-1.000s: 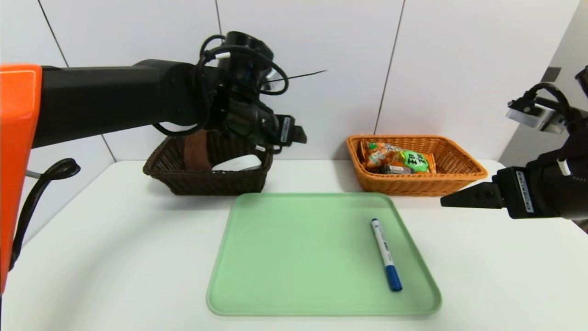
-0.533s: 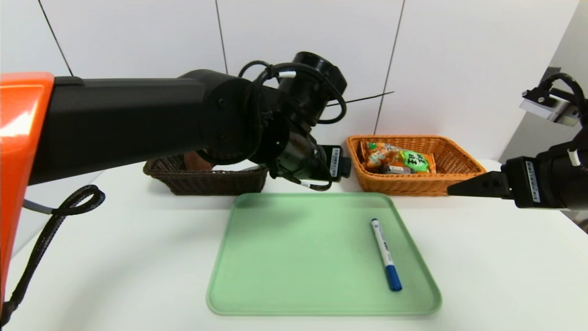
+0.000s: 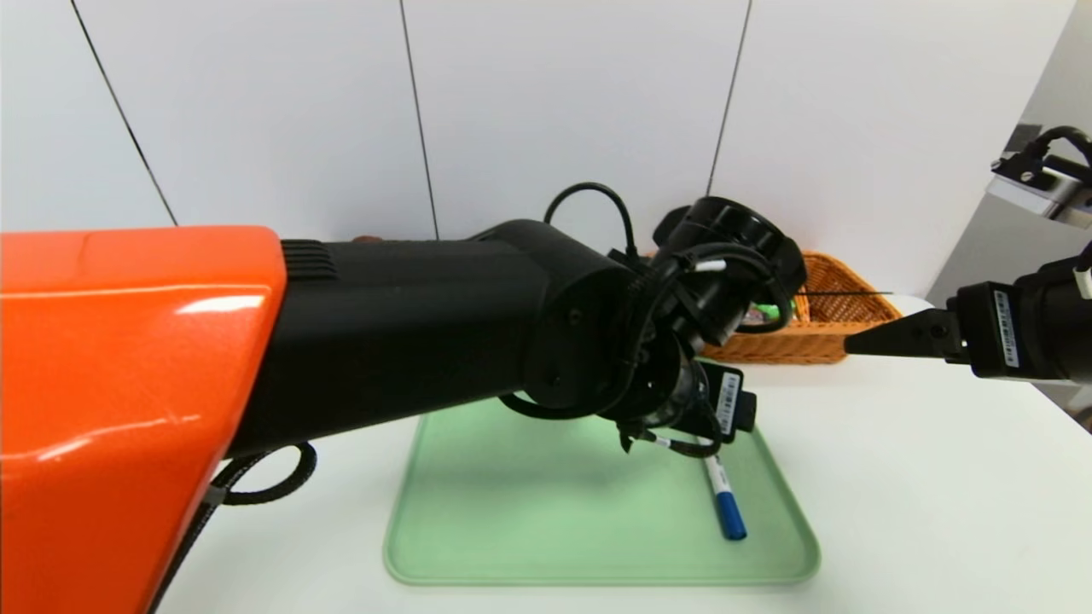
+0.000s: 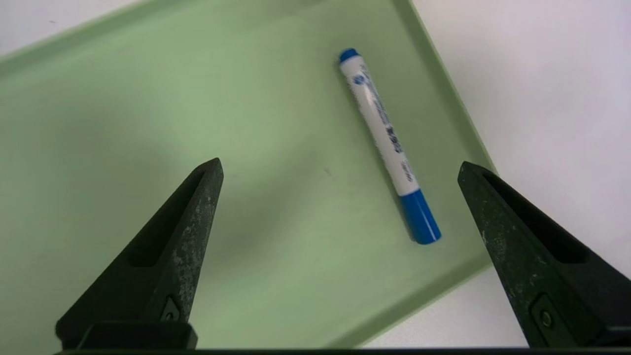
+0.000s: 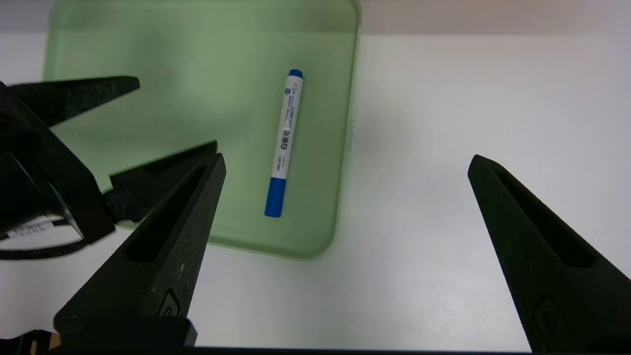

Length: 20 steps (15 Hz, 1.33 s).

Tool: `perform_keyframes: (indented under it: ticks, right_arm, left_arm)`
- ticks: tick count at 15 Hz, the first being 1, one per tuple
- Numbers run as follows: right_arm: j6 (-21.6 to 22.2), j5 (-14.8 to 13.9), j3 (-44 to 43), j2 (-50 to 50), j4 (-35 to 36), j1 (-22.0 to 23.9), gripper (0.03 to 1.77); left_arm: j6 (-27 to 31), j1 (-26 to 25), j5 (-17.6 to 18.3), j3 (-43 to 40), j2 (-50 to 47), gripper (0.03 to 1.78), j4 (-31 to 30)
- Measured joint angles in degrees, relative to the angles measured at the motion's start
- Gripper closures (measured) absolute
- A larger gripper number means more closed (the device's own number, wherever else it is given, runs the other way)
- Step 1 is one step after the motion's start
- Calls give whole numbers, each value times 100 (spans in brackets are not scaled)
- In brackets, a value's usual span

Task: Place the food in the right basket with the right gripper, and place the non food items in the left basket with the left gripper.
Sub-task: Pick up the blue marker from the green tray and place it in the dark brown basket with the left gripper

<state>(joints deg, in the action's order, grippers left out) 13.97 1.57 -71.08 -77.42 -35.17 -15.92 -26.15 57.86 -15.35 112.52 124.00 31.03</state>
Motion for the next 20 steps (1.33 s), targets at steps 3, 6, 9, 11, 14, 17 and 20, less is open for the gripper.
perform_keyframes:
  ticks: [3, 6, 9, 11, 14, 17, 20]
  right_arm:
    - [-2, 10, 6, 20, -7, 29, 10]
    - [-6, 27, 33, 35, -13, 38, 10]
    - [-9, 43, 85, 90, -20, 38, 10]
    - [-9, 43, 143, 129, -18, 40, 10]
    - [-13, 49, 229, 171, -9, 38, 10]
    - [-9, 43, 256, 184, -13, 44, 10]
    - [-9, 46, 262, 185, -9, 52, 10]
  left_arm:
    - [-124, 208, -16, 16, 221, 12, -44]
    - [-295, 330, -48, 24, 474, 12, -256]
    - [-315, 333, -380, 24, 784, 12, -474]
    - [-315, 333, -427, 27, 951, 12, -556]
    - [-282, 289, -438, 35, 1106, 12, -694]
    - [-262, 278, -439, 33, 1208, 12, -752]
    - [-227, 254, -452, 40, 1280, 12, -781]
